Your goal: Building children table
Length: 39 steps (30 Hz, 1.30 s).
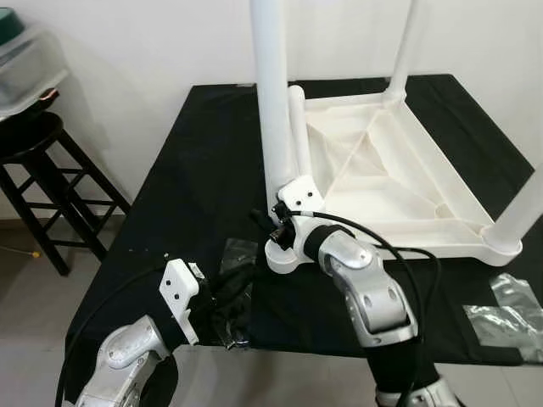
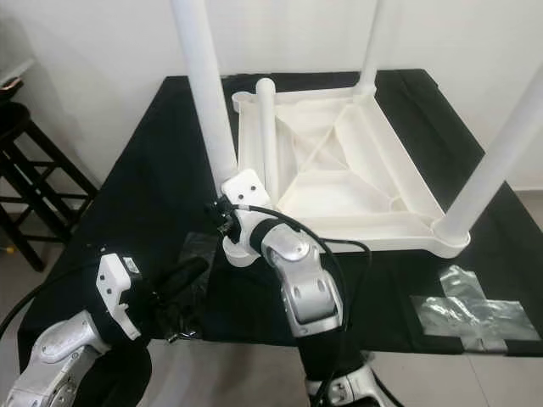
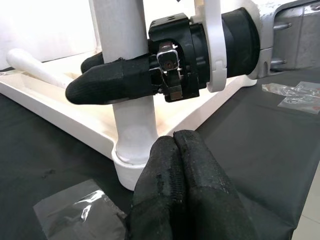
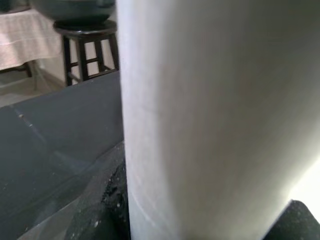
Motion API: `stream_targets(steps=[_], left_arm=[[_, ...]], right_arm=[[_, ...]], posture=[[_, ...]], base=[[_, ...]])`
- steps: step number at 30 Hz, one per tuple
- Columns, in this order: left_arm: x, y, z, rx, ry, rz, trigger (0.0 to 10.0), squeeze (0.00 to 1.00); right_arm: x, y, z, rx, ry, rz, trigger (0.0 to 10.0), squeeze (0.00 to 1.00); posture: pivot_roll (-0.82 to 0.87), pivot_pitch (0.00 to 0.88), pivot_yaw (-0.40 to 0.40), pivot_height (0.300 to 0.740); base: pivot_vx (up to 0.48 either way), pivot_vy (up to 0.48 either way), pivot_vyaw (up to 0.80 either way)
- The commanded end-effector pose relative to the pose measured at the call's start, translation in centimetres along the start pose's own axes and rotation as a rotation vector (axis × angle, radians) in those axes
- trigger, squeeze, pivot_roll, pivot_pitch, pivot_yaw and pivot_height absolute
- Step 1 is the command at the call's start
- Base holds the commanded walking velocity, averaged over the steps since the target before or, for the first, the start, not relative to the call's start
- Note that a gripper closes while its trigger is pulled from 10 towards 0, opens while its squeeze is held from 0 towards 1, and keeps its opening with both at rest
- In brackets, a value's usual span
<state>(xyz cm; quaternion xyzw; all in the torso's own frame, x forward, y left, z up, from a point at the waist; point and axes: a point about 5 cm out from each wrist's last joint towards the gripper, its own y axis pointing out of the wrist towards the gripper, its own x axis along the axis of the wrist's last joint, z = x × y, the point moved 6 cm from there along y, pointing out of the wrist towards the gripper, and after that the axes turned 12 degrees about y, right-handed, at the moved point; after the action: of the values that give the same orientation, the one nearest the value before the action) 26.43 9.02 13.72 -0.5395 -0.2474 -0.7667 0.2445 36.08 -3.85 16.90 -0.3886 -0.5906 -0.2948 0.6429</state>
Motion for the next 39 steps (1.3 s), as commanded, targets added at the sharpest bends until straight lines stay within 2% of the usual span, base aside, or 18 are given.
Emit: stream_targets(steps=[1, 2, 5, 9, 10, 11, 14, 17, 21, 24, 31, 33, 34, 35, 36, 37, 38, 39], left_arm=[[-0.5, -0.3, -0.2, -0.008, -0.004, 0.021, 0.0, 0.0], [-0.6, -0.3, -0.2, -0.008, -0.005, 0.02, 0.0, 0.0], [-0.6, -0.2, -0.3, -0.006, -0.005, 0.02, 0.0, 0.0], [-0.7, -0.3, -0.3, -0.005, -0.005, 0.02, 0.0, 0.0], [-0.7, -0.3, -0.3, -0.006, -0.005, 0.02, 0.0, 0.0], [-0.7, -0.3, -0.3, -0.007, -0.005, 0.019, 0.0, 0.0], [-0.7, -0.2, -0.4, -0.008, -0.006, 0.019, 0.0, 0.0], [-0.6, -0.2, -0.4, -0.01, -0.007, 0.018, 0.0, 0.0], [-0.6, -0.2, -0.4, -0.01, -0.006, 0.017, 0.0, 0.0], [-0.5, -0.1, -0.4, -0.003, -0.003, 0.015, 0.0, 0.0], [-0.5, -0.2, -0.2, 0.011, -0.001, 0.017, 0.0, 0.0], [-0.4, -0.4, 0.1, 0.032, -0.007, 0.019, 1.8, 0.0], [-0.4, -0.4, 0.1, 0.032, -0.007, 0.019, 1.8, 0.0], [-0.3, -0.5, 0.4, 0.047, -0.015, 0.022, 2.8, 0.0], [-0.3, -0.5, 0.4, 0.047, -0.015, 0.022, 2.8, 0.0], [-0.1, -0.5, 0.9, 0.076, -0.03, 0.021, 4.6, 0.0], [0.1, -0.6, 1.5, 0.106, -0.045, 0.016, 7.9, 0.0], [0.4, -0.6, 2.2, 0.145, -0.06, 0.011, 10.0, 0.0]], right_arm=[[-2.1, -0.5, -1.3, -0.085, -0.017, 0.086, 10.0, 0.19], [-1.6, -0.5, -1.2, -0.068, -0.004, 0.071, 10.0, 1.0], [0.4, -0.1, -1.2, -0.007, 0.015, -0.005, 10.0, 1.0], [1.2, 0.0, -1.4, 0.021, 0.028, -0.029, 10.0, 1.0], [1.5, 0.0, -1.0, 0.091, 0.018, -0.032, 10.0, 1.0], [1.7, -0.1, -0.6, 0.175, 0.013, -0.031, 10.0, 0.0], [1.8, -0.4, -0.2, 0.262, 0.008, -0.028, 10.0, 0.0], [1.6, -0.7, -1.1, 0.377, -0.063, -0.018, 10.0, 0.0], [1.7, -0.8, -1.1, 0.429, -0.071, -0.014, 10.0, 0.0], [1.8, -1.3, -0.8, 0.566, -0.073, 0.011, 10.0, 0.0], [1.6, -1.7, -0.9, 0.557, -0.051, -0.001, 10.0, 0.0], [0.9, -2.8, -0.9, 0.547, -0.014, -0.015, 10.0, 0.0], [0.9, -2.8, -0.9, 0.547, -0.014, -0.015, 10.0, 0.0], [0.6, -3.5, -0.9, 0.541, 0.002, -0.024, 10.0, 0.0], [0.6, -3.5, -0.9, 0.541, 0.002, -0.024, 10.0, 0.0], [0.3, -4.1, -0.8, 0.524, 0.019, -0.038, 10.0, 0.0], [0.2, -4.6, -0.6, 0.512, 0.039, -0.055, 10.0, 0.0], [0.0, -4.9, -0.3, 0.499, 0.062, -0.07, 10.0, 0.0]], posture=[[0.01, 0.089, 0.033, 0.74], [0.01, 0.088, 0.03, 0.74], [0.01, 0.085, 0.026, 0.74], [0.02, 0.085, 0.025, 0.74], [0.02, 0.086, 0.027, 0.74], [0.02, 0.086, 0.027, 0.74], [0.02, 0.087, 0.029, 0.74], [0.02, 0.091, 0.031, 0.74], [0.02, 0.091, 0.031, 0.74], [0.02, 0.096, 0.02, 0.74], [0.01, 0.099, 0.021, 0.74], [0.01, 0.1, 0.025, 0.74], [0.01, 0.1, 0.025, 0.74], [0.0, 0.1, 0.031, 0.74], [0.0, 0.1, 0.031, 0.74], [-0.01, 0.1, 0.036, 0.74], [-0.01, 0.099, 0.037, 0.74], [-0.01, 0.099, 0.038, 0.74]], base=[[0.0, 0.0, 0.0], [0.0, 0.0, 0.0], [0.0, 0.0, 0.0], [0.0, 0.0, 0.0], [0.0, 0.0, 0.0], [0.0, 0.0, 0.0], [0.0, 0.0, 0.0], [0.0, 0.0, 0.0], [0.0, 0.0, 0.0], [0.0, 0.0, 0.0], [0.0, 0.0, 0.0], [0.0, 0.0, 0.0], [0.0, 0.0, 0.0], [0.0, 0.0, 0.0], [0.0, 0.0, 0.0], [0.0, 0.0, 0.0], [0.0, 0.0, 0.0], [0.0, 0.0, 0.0]])
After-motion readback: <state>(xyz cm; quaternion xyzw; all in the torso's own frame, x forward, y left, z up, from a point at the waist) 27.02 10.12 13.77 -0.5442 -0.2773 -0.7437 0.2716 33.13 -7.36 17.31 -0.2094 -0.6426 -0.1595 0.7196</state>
